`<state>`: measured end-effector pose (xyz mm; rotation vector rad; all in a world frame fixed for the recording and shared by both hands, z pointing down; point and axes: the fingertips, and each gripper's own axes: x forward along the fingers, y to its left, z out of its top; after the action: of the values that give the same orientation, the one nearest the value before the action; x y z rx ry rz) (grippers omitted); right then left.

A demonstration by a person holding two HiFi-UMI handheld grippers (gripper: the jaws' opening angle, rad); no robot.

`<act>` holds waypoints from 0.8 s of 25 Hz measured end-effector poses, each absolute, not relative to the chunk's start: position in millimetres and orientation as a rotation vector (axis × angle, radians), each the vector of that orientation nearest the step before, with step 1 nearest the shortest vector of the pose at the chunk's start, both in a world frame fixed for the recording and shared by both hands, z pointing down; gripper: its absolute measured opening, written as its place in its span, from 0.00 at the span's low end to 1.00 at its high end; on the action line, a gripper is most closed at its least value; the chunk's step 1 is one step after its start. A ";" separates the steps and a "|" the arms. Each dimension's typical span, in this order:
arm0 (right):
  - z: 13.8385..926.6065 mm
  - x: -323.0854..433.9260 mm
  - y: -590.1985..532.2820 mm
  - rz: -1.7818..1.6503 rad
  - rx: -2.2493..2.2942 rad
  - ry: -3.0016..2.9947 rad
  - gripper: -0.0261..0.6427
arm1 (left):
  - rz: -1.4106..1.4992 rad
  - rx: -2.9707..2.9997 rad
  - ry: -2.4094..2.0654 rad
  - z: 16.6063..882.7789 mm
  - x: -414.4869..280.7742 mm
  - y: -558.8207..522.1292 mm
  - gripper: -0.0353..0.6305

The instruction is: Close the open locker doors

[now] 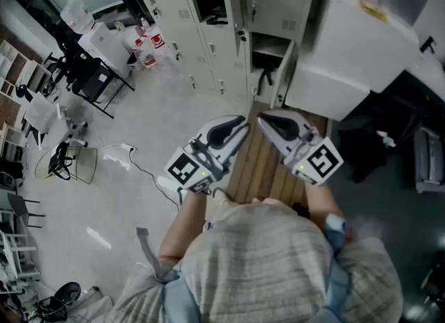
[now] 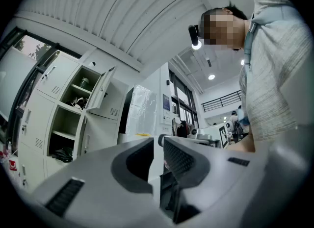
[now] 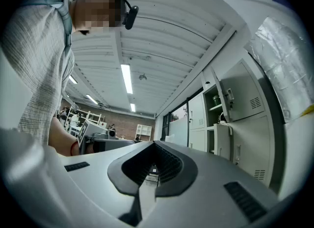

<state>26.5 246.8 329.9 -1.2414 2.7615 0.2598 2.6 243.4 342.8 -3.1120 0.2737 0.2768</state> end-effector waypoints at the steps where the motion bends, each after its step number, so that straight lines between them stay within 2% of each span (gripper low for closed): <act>1: 330.7 26.4 246.7 0.265 -1.242 2.761 0.04 | 0.279 -3.110 0.267 342.2 2.4 244.3 0.15; 20: 335.2 37.8 250.7 0.286 -1.215 2.777 0.04 | 0.293 -3.128 0.288 348.0 14.8 244.1 0.15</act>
<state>37.8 250.7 335.2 -1.2154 2.7774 0.2861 14.8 244.1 348.0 -3.1282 0.2882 0.2932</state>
